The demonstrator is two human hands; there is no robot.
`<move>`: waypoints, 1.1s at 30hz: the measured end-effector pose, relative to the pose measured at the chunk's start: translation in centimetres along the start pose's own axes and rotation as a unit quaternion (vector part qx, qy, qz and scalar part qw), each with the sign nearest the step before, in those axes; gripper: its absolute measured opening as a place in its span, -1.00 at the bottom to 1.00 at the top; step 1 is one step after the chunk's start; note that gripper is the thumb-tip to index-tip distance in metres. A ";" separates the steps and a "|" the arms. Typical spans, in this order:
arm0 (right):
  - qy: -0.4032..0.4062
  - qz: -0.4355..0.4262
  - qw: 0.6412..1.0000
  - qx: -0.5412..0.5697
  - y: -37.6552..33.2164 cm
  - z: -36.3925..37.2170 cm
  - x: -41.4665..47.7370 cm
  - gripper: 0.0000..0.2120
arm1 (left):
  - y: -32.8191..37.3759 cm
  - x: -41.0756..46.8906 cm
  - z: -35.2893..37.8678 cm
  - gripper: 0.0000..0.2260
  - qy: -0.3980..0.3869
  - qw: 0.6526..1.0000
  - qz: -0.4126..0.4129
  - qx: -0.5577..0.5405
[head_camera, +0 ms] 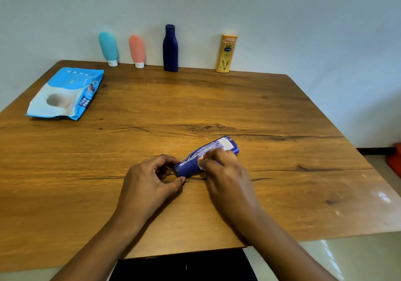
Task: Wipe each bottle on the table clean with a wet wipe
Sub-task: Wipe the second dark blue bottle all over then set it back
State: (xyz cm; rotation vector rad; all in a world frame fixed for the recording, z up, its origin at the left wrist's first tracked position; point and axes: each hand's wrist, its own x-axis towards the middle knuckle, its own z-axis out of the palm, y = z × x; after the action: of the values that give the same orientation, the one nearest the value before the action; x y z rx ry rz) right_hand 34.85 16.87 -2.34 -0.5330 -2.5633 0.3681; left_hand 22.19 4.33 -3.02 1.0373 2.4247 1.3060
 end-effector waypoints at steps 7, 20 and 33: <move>0.066 0.133 0.989 0.011 3.8 -0.7 2.6 -0.85 | 0.0 0.1 0.2 -0.68 0.005 1.000 0.001 0.002; -0.056 -0.011 0.998 0.001 -3.0 0.0 0.8 -0.75 | 0.3 0.0 0.2 -0.66 -0.002 0.999 0.011 0.031; -0.007 0.005 1.000 0.030 -2.5 -1.1 1.8 -0.79 | 0.4 -0.6 -0.3 -0.62 0.033 0.993 0.112 -0.002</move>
State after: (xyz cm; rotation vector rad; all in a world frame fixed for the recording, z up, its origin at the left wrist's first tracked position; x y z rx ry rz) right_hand 33.18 15.57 0.19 -0.5234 -2.5554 0.4512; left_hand 22.68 3.93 -2.64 1.3170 2.4082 1.4342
